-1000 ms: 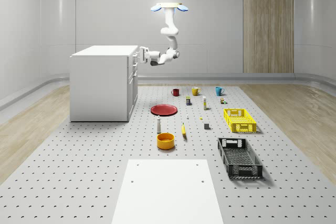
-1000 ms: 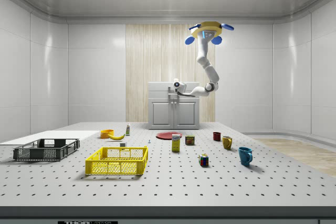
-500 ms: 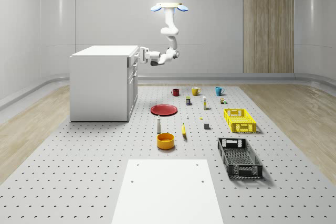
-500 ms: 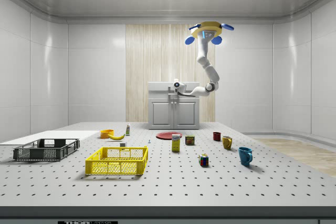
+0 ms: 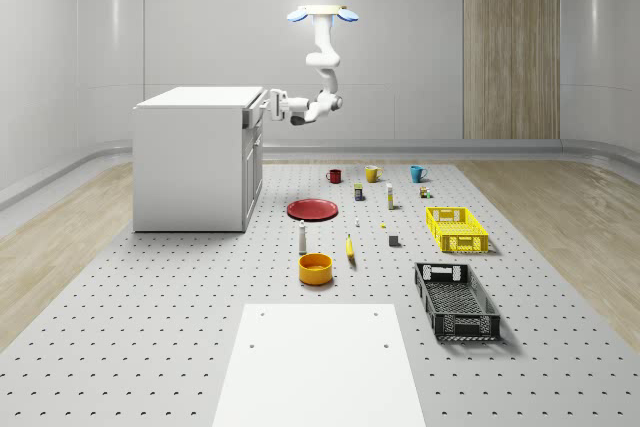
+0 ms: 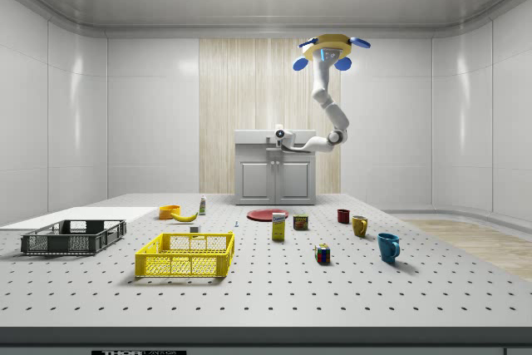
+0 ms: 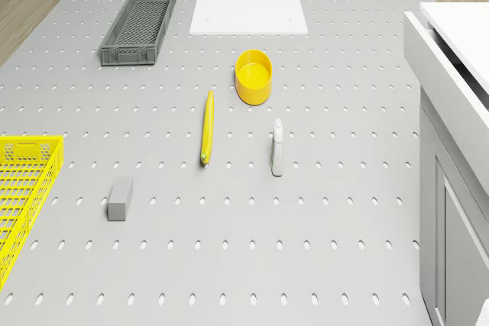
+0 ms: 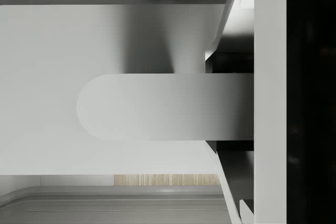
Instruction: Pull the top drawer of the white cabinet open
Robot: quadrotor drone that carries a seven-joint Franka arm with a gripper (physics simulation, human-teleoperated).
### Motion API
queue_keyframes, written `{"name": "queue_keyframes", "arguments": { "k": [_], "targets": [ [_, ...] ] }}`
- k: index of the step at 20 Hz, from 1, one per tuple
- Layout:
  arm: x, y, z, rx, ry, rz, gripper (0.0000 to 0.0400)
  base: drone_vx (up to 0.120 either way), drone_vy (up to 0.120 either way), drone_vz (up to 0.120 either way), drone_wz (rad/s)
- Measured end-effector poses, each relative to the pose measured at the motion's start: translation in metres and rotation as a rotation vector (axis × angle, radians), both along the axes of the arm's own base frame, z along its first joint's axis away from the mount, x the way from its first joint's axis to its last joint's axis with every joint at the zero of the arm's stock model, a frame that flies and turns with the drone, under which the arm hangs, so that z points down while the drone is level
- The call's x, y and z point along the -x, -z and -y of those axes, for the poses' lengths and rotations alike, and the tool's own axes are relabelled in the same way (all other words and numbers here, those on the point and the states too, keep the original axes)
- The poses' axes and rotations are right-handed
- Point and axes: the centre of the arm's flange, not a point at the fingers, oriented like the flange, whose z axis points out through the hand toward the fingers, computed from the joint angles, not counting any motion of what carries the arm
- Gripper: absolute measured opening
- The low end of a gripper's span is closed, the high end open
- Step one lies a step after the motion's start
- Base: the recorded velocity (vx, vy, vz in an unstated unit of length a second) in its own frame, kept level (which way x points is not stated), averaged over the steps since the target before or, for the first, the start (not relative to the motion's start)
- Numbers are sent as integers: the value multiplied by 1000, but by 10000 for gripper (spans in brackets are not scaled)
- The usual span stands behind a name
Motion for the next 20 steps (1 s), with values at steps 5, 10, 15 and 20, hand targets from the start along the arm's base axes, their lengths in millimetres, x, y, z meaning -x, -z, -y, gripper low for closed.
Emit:
{"name": "queue_keyframes", "arguments": {
  "k": [5, 10, 15, 20],
  "targets": [
    [0, 0, 15, 1, 0, 5, 120, 0, 0, 0, 0],
    [1, -3, 32, 9, 2, -4, 138, 0, 0, 0, 0],
    [0, 1, 48, 1, 1, 24, 119, 0, 0, 0, 0],
    [0, 1, 63, -2, 0, 19, 214, 0, 0, 0, 0]
  ]
}}
